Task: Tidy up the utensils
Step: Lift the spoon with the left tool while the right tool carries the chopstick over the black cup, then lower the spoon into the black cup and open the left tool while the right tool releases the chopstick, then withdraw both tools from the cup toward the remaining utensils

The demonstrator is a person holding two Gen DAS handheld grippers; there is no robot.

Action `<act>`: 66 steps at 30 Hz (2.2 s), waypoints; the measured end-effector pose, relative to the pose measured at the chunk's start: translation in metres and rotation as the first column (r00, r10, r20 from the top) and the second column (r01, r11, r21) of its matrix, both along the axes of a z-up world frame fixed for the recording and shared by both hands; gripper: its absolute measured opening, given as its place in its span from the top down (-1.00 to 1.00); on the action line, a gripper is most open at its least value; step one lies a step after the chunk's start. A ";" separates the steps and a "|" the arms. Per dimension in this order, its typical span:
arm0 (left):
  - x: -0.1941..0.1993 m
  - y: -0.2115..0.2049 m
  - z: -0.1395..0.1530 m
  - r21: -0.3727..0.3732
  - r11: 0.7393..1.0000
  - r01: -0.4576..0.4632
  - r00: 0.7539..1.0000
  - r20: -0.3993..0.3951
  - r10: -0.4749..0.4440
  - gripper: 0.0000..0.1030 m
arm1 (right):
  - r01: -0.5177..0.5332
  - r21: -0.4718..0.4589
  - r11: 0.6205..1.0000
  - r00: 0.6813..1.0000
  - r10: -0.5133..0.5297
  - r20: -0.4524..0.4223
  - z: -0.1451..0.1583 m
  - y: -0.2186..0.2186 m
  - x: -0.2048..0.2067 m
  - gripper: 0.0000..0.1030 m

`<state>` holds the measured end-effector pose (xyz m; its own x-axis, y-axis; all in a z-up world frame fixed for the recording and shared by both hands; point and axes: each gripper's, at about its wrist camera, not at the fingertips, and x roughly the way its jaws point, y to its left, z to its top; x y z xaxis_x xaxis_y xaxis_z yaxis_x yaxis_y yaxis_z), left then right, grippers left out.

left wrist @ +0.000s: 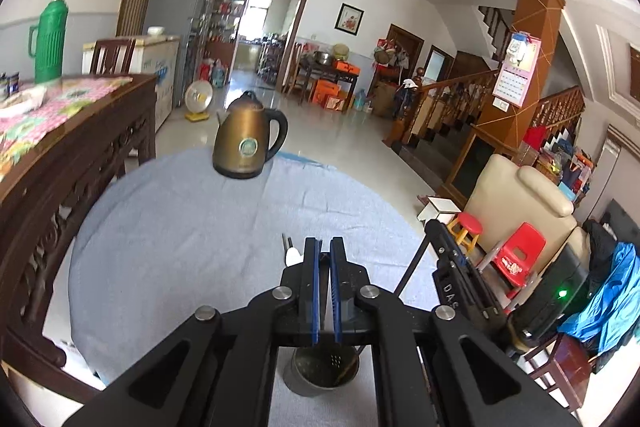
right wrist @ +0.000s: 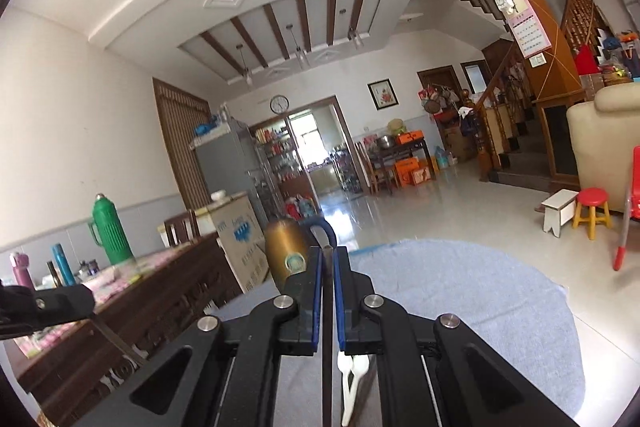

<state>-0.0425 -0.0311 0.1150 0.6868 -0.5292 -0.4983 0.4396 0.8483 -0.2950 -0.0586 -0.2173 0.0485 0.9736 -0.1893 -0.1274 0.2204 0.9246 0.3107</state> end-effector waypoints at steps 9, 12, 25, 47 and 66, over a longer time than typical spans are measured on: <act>-0.006 0.010 0.011 -0.035 0.999 -0.033 0.999 0.033 0.034 0.90 | -0.025 0.009 1.000 0.999 0.025 -0.020 -0.016 -0.007 -0.016 0.87; -0.007 0.009 0.018 -0.041 0.999 -0.032 0.998 0.050 0.034 0.90 | -0.028 0.009 1.000 0.999 0.028 -0.021 -0.019 -0.005 -0.022 0.87; -0.037 0.023 0.035 -0.031 0.999 -0.027 0.995 0.098 0.030 0.90 | -0.034 0.047 0.998 0.998 0.036 -0.053 -0.037 -0.004 -0.022 0.87; -0.086 0.054 0.000 0.077 0.994 -0.073 0.993 -0.092 0.080 -0.06 | 0.007 0.116 0.993 0.995 -0.018 0.098 0.015 -0.052 -0.151 -0.21; -0.150 0.057 -0.001 0.185 0.982 -0.025 0.999 -0.041 0.033 -0.20 | 0.003 0.060 0.998 1.000 -0.004 0.015 0.014 -0.025 -0.197 -0.21</act>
<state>-0.1920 0.0255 0.1141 0.6762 -0.4053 -0.6152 0.4039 0.9023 -0.1506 -0.2558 -0.2426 0.0621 0.9749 -0.1852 -0.1238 0.2185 0.9034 0.3689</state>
